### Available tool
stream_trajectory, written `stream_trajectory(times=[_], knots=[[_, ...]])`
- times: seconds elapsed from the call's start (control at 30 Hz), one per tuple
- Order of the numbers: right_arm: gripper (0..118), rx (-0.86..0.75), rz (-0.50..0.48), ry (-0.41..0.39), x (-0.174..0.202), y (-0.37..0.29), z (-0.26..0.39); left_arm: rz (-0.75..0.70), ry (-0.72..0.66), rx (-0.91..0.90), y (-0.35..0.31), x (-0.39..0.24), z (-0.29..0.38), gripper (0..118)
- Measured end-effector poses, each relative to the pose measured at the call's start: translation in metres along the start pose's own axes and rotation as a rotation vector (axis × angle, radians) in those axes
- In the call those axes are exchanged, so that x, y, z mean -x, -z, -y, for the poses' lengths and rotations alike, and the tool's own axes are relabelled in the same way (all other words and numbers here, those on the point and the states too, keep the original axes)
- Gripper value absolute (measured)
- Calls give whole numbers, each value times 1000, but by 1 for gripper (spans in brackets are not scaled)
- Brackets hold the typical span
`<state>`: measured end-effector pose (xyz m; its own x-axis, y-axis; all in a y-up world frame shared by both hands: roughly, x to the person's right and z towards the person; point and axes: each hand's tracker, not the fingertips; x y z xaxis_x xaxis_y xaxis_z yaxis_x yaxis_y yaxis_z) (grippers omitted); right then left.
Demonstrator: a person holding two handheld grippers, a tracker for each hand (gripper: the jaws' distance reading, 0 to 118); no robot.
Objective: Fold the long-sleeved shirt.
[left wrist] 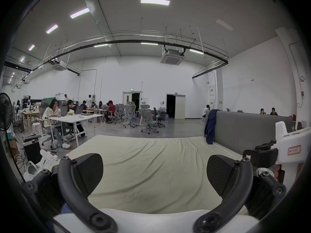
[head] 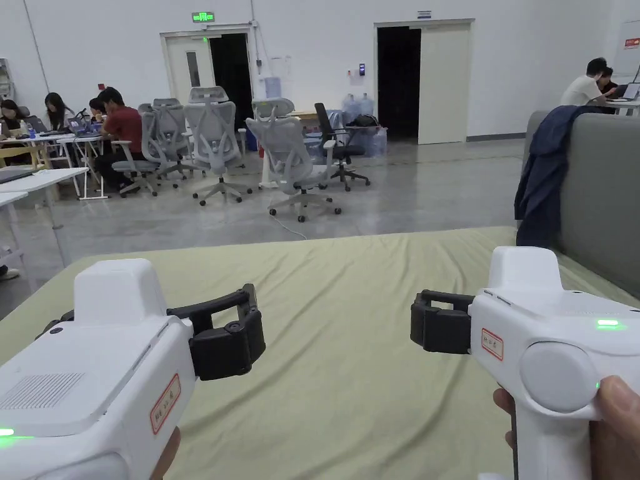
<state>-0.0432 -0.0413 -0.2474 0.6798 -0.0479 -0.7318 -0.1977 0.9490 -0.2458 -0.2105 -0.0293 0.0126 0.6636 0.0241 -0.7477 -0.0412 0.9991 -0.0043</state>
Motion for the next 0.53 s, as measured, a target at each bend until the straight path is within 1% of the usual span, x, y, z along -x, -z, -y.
stream_trajectory(times=[0.53], knots=[[118, 16, 5, -21, 4, 4, 2, 6, -2, 19, 5, 0, 4, 118]])
